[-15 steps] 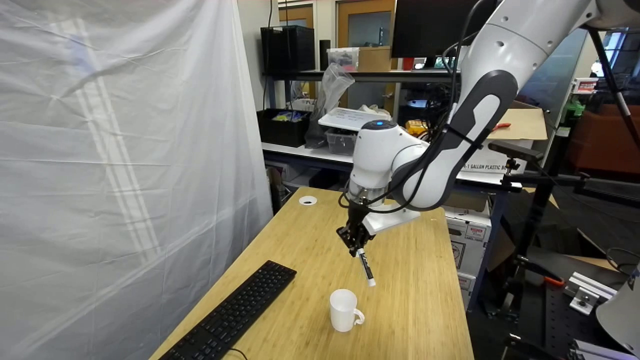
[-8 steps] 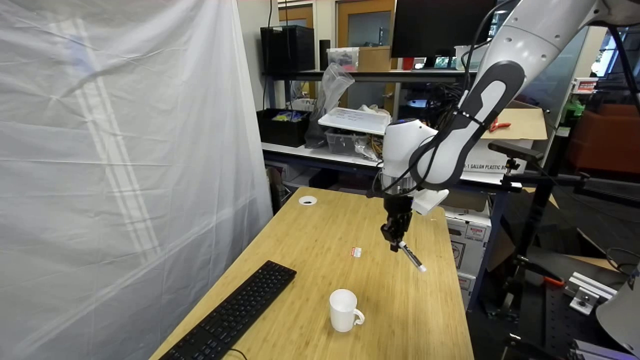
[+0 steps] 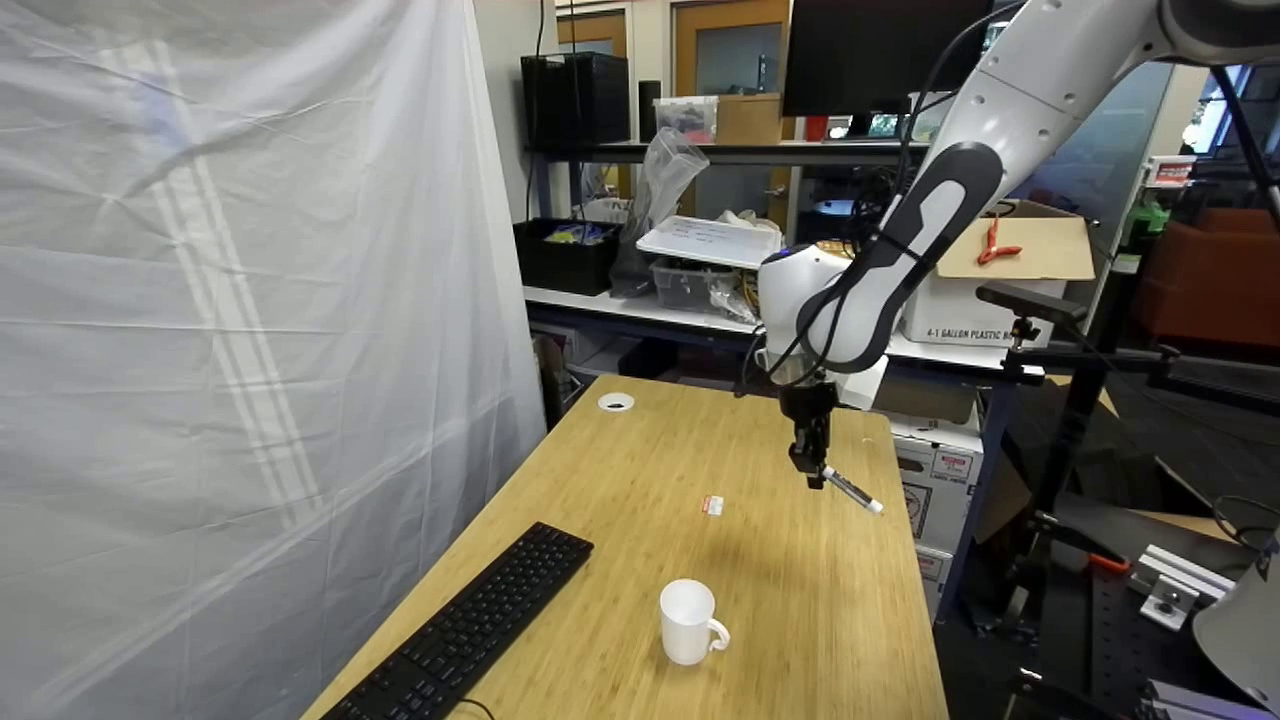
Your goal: Put the marker on the desk
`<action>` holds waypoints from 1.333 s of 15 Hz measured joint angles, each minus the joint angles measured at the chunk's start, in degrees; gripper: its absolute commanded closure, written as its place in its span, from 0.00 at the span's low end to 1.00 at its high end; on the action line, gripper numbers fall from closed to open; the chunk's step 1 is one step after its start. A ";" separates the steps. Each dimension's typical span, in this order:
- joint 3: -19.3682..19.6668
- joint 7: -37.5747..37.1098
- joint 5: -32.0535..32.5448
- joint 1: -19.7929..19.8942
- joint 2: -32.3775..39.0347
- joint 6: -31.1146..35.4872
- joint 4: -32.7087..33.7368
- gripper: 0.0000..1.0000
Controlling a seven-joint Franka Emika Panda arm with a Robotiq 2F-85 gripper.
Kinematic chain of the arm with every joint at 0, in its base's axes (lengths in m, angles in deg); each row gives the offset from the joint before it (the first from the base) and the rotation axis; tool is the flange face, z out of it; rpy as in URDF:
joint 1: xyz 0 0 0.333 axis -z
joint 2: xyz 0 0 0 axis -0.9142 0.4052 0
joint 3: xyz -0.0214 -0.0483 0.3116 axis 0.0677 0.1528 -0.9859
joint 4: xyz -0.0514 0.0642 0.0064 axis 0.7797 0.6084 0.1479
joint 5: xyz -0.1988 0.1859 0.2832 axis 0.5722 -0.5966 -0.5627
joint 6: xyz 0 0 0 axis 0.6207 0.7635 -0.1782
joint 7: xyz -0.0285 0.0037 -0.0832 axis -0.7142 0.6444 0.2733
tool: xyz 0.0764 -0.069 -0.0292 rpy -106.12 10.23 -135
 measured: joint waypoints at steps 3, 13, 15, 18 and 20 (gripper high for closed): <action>2.06 0.00 -0.01 -4.76 5.61 0.00 4.77 0.95; 4.23 -0.02 -0.11 -8.39 18.42 0.00 15.05 0.95; 4.36 -0.17 -0.11 -8.54 20.51 0.00 16.66 0.95; 4.77 -0.88 -0.12 -9.30 23.08 0.00 19.31 0.95; 4.87 -1.40 -0.12 -9.92 24.18 0.00 20.83 0.95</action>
